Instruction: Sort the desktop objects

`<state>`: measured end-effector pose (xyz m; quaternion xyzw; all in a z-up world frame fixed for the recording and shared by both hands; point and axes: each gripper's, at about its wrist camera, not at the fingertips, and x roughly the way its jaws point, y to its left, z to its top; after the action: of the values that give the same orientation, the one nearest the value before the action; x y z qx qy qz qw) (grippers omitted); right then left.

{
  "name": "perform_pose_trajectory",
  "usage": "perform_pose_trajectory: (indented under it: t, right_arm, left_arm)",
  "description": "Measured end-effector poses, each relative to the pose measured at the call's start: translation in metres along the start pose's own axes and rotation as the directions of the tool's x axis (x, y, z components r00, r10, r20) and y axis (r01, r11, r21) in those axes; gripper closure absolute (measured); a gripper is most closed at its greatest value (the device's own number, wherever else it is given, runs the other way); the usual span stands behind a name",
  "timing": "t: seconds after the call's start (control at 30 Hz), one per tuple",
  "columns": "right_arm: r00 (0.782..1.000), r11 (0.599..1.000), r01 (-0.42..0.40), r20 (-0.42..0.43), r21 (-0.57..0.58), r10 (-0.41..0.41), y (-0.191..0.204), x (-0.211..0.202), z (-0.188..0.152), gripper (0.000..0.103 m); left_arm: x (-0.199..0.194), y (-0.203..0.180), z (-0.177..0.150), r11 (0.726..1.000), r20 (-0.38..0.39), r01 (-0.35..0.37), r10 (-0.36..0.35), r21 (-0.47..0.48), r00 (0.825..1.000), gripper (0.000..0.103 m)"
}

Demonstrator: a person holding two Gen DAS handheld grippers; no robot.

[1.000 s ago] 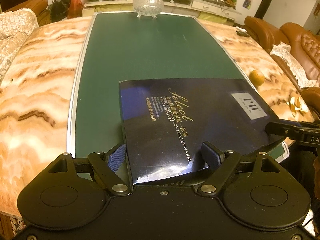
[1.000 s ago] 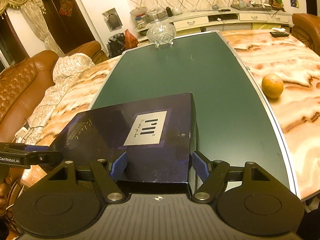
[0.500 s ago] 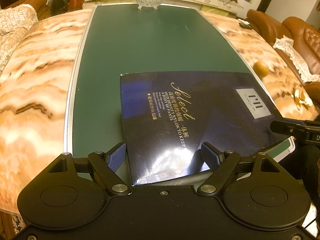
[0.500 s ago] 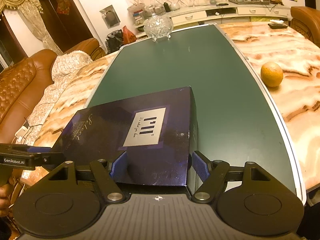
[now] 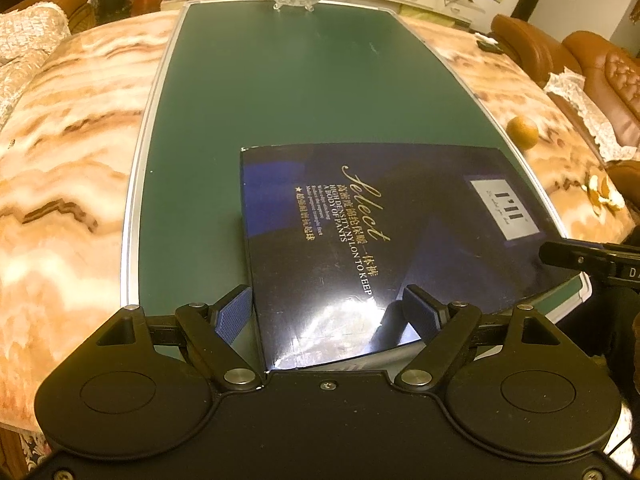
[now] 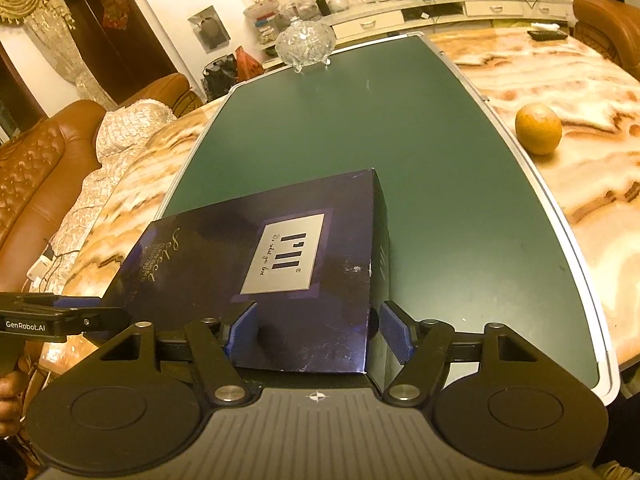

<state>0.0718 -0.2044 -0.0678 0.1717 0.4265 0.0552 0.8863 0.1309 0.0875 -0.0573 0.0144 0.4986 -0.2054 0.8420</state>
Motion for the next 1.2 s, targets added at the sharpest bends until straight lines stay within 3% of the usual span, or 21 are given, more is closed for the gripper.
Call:
perform_pose_trajectory:
  t: [0.27, 0.47, 0.8, 1.2]
  right_arm:
    - [0.999, 0.999, 0.031, 0.009, 0.014, -0.031, -0.002, -0.001, -0.008, 0.031]
    - [0.996, 0.998, 0.054, 0.073, 0.01, -0.055, 0.004, -0.019, -0.011, 0.031]
    - [0.987, 0.991, 0.132, 0.097, 0.0, -0.131, 0.032, -0.016, -0.019, 0.031]
    - [0.991, 0.991, 0.129, 0.018, 0.026, -0.13, 0.033, -0.001, -0.041, 0.031]
  left_arm:
    - [0.006, 0.004, -0.003, 1.0, 0.001, -0.008, 0.008, -0.013, 1.0, 0.018]
    - [-0.008, 0.004, -0.005, 0.998, 0.07, -0.051, 0.054, -0.045, 0.996, 0.014]
    - [-0.015, -0.028, -0.013, 0.99, 0.145, -0.137, 0.14, -0.031, 0.98, 0.009]
    - [-0.009, -0.033, -0.029, 0.983, 0.081, -0.165, 0.171, -0.08, 0.982, 0.001]
